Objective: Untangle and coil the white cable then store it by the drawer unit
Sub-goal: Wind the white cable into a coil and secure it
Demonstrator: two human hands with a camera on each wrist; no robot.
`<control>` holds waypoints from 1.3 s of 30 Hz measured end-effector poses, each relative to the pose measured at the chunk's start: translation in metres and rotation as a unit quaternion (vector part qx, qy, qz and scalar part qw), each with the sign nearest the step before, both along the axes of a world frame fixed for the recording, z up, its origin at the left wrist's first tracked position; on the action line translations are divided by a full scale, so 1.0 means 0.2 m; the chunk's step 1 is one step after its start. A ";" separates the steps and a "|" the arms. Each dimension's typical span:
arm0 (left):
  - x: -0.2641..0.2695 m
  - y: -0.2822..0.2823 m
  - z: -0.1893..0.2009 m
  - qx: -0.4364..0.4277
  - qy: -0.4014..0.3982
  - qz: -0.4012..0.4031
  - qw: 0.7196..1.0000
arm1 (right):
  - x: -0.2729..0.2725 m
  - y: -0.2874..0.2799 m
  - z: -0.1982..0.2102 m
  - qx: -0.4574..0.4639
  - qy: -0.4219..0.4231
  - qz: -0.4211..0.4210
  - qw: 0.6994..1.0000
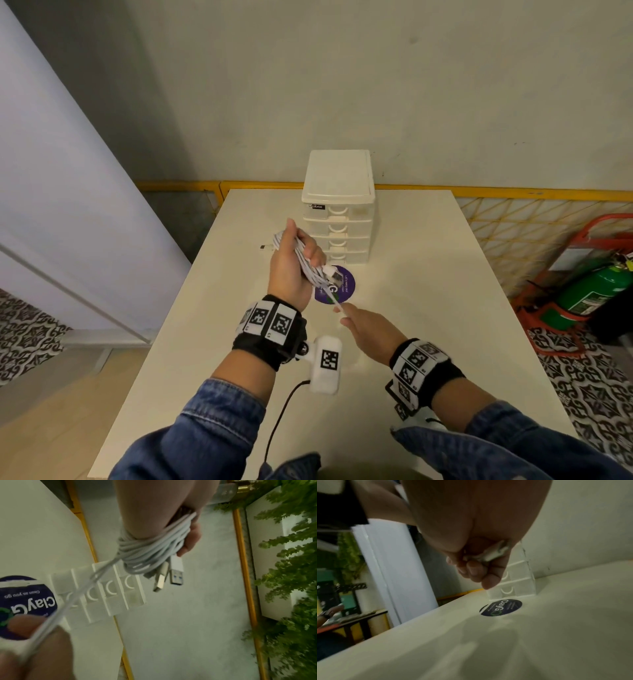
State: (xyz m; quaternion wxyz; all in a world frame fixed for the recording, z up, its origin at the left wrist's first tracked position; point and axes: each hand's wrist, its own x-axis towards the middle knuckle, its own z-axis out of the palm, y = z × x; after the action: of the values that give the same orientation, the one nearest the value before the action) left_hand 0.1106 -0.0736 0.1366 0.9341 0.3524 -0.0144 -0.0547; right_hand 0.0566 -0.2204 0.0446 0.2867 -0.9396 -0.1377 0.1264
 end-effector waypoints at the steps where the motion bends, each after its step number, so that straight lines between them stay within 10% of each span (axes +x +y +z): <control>1: 0.01 0.01 0.01 0.021 0.015 0.042 0.999 | -0.01 0.01 0.00 -0.014 -0.005 0.022 1.000; 8: 0.02 0.07 -0.08 0.290 0.068 0.177 0.938 | -0.01 0.02 0.15 0.072 -0.132 0.050 0.987; 15: -0.06 0.03 -0.19 0.520 -0.012 -0.042 0.853 | 0.03 0.04 0.28 0.190 -0.202 0.030 0.960; 22: -0.11 -0.03 -0.19 0.311 0.068 -0.342 0.884 | 0.03 0.02 0.26 0.273 -0.118 -0.066 0.952; 28: -0.10 -0.07 -0.16 0.303 0.062 -0.421 0.853 | 0.03 -0.04 0.23 0.267 -0.188 -0.096 0.940; 33: -0.13 -0.15 -0.12 0.234 0.066 -0.458 0.855 | 0.03 -0.09 0.25 0.382 -0.004 -0.063 0.922; 39: -0.15 -0.21 -0.12 0.246 0.075 -0.416 0.872 | 0.03 -0.14 0.26 0.362 -0.012 -0.098 0.927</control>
State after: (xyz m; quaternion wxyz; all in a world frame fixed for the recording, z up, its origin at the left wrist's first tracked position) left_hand 0.0796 -0.1164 0.1133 0.7067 0.5268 -0.0755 -0.4661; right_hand 0.0631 -0.2484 0.0970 0.6163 -0.7824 -0.0851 0.0280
